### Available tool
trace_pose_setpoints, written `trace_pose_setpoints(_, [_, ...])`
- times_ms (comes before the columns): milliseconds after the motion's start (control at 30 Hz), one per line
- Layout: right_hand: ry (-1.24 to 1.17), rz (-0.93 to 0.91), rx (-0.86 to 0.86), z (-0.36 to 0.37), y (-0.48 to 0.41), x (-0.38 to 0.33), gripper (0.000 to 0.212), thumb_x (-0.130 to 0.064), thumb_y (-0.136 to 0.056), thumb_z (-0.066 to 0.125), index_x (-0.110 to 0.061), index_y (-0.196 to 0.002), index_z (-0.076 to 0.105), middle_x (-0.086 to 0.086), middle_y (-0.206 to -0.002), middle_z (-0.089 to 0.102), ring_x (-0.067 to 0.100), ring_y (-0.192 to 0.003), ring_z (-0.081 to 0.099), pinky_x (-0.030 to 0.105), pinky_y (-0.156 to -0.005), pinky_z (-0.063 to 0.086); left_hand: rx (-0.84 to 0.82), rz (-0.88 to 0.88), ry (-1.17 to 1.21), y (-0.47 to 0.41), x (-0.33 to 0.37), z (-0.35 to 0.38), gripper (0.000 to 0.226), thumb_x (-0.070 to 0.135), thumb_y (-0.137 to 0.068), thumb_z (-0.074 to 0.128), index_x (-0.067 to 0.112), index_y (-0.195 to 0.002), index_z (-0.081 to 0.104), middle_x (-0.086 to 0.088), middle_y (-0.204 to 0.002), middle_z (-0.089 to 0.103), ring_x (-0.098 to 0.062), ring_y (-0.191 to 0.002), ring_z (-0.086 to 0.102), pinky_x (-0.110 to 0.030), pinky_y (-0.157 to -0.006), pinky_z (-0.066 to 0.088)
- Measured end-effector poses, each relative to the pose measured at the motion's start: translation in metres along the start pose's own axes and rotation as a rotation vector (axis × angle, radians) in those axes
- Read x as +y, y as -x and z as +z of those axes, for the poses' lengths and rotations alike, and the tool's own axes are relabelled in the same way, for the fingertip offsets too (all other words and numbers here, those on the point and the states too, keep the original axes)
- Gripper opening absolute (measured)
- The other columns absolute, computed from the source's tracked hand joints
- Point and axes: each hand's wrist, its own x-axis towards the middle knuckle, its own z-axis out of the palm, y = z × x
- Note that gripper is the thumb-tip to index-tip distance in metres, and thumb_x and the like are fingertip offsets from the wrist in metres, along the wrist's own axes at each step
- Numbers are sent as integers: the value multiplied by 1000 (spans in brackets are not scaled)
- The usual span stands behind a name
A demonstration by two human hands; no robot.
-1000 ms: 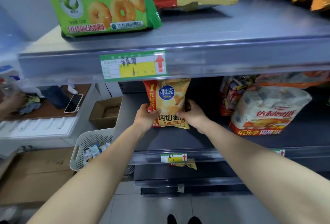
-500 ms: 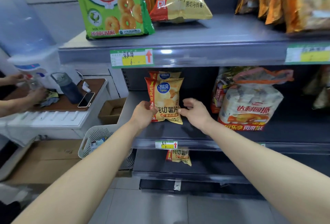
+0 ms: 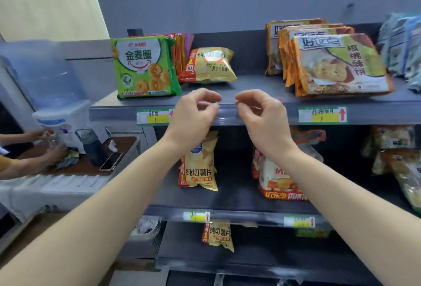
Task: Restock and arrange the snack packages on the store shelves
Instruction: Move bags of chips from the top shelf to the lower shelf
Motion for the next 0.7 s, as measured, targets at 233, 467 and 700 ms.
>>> trace_pose_setpoints(233, [24,139,-65,-1,-79,7,35,-19,-93,56,-11,-127,56,1,-120,61,13,-110,56,22,-93,43,62,-86,-76,-90,-7,-7,42,18,-94,51,9,-135,44,-1,-125,50,-16,-113,50,-25,-93,43])
trace_pose_setpoints(467, [49,347,-189,32,-137,17,55,-30,-96,52,-8,-143,35,8,-144,44,19,-126,45,23,-91,35,-23,-297,-185,-157,-44,15,60,31,-92,54,6,-141,31,-18,-147,30,-33,-136,33,-44,-114,28])
trace_pose_setpoints(700, [-251,668,-163,49,-169,32,25,-36,-94,54,-12,-101,61,1,-97,66,15,-83,60,31,-83,49,122,-407,-245,-187,-53,24,64,37,-94,47,4,-143,24,-18,-149,26,-35,-138,20,-45,-111,25])
